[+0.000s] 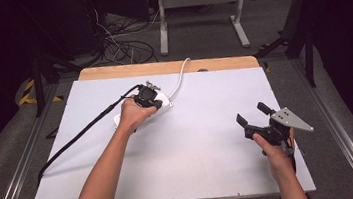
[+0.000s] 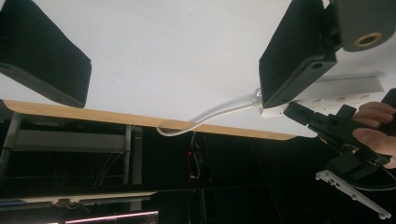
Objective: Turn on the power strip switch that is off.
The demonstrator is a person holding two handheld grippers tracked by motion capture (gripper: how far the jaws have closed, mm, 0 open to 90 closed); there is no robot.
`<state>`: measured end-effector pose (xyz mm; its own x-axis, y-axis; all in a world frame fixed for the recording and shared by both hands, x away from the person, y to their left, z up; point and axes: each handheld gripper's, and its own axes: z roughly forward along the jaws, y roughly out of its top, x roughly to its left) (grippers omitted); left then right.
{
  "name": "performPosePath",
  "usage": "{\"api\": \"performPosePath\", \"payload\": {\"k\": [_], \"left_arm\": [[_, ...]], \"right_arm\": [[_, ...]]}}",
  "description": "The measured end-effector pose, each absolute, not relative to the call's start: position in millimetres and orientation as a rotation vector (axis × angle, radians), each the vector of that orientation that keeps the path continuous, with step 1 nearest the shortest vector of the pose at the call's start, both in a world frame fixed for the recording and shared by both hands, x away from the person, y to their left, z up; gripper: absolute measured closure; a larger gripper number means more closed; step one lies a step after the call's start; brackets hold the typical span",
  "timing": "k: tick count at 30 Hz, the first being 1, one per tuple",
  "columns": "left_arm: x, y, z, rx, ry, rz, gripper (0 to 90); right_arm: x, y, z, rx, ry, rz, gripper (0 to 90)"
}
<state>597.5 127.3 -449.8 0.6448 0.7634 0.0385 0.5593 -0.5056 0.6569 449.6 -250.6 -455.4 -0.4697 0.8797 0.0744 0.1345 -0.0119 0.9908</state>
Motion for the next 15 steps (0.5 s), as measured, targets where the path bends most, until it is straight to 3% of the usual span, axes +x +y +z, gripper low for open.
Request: {"api": "performPosePath", "payload": {"k": [15], "left_arm": [[601.8,143.2,-450.1,2.193,1.057,0.415,90.0]], "right_arm": [[449.2,-253.6,-456.4,1.075,1.644,1.534,10.0]]}}
